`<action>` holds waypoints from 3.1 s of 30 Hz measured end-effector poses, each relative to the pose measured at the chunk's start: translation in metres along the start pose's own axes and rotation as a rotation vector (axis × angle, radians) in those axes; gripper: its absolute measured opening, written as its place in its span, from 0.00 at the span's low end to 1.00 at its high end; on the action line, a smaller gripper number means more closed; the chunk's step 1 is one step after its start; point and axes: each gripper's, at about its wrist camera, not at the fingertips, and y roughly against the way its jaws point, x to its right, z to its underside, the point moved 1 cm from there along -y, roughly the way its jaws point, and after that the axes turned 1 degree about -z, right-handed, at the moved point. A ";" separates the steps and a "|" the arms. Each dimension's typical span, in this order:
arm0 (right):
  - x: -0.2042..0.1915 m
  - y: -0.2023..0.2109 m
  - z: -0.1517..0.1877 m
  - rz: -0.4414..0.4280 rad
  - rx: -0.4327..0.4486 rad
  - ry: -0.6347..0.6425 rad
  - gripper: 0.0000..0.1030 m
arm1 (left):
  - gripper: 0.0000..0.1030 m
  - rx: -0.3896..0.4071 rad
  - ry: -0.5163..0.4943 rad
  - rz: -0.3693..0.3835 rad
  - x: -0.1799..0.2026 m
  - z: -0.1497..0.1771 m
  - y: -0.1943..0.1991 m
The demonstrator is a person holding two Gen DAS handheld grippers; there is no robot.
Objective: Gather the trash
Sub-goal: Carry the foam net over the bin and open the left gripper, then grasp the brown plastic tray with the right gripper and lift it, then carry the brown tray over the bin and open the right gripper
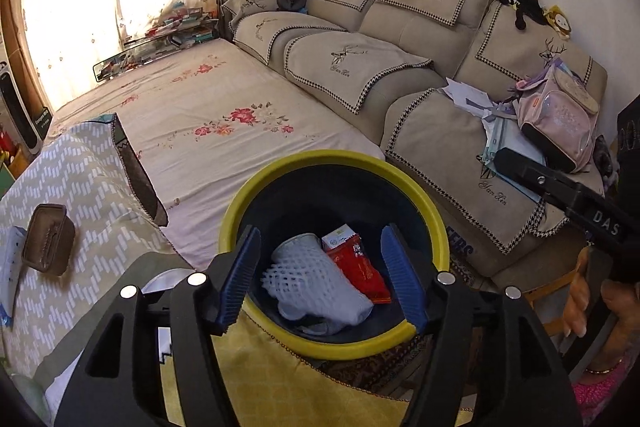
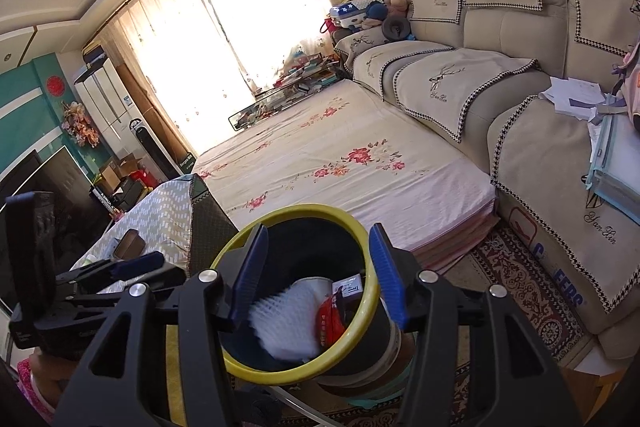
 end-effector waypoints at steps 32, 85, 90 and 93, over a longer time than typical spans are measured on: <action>-0.318 -0.148 0.028 -0.167 -0.264 0.495 0.50 | 0.74 0.421 0.493 -0.494 -0.293 0.185 0.263; -0.143 -0.088 0.010 0.102 -0.158 0.233 0.05 | 0.79 0.398 0.450 -0.572 -0.281 0.186 0.242; -0.120 -0.098 0.014 0.203 -0.169 0.228 0.42 | 0.79 0.388 0.449 -0.574 -0.282 0.187 0.240; -0.114 -0.097 0.015 0.244 -0.151 0.217 0.48 | 0.85 0.389 0.453 -0.572 -0.282 0.187 0.240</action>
